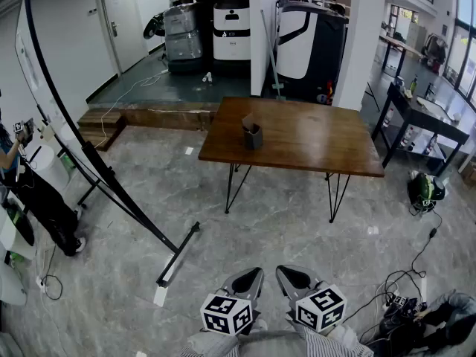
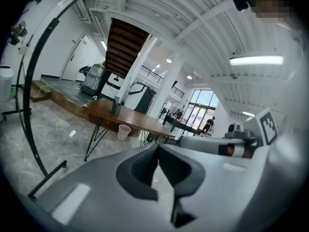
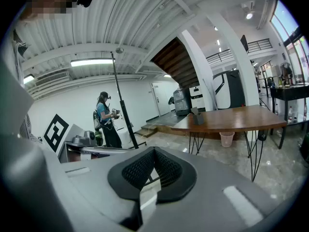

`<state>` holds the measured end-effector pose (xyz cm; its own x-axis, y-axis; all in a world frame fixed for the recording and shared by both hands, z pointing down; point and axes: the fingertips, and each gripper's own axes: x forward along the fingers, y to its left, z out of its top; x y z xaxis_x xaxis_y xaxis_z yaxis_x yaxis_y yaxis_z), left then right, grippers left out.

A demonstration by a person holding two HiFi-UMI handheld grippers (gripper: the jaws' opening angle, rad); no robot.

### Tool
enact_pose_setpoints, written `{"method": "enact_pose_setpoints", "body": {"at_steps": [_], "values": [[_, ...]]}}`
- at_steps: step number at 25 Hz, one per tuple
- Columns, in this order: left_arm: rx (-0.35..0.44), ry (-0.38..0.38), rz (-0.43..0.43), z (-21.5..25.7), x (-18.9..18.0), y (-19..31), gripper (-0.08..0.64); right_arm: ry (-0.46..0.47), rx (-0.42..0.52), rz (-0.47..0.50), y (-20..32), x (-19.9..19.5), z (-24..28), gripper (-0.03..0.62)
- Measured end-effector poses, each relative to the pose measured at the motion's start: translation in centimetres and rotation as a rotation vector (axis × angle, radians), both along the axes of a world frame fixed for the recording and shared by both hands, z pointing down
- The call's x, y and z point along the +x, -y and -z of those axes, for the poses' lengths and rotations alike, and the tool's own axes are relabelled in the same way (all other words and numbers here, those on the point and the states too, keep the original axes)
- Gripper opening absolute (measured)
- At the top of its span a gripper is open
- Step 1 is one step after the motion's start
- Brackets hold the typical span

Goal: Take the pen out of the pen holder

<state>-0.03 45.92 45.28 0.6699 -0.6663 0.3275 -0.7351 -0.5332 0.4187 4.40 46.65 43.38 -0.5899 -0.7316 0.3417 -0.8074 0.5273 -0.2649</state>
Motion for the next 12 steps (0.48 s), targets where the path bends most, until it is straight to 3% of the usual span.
{"method": "enact_pose_setpoints", "body": {"at_steps": [12], "values": [[-0.037,0.005,-0.050,-2.6,1.6,8.9,0.008,0.021,-0.027,-0.014,8.6,1.2,-2.5,-0.002]]}}
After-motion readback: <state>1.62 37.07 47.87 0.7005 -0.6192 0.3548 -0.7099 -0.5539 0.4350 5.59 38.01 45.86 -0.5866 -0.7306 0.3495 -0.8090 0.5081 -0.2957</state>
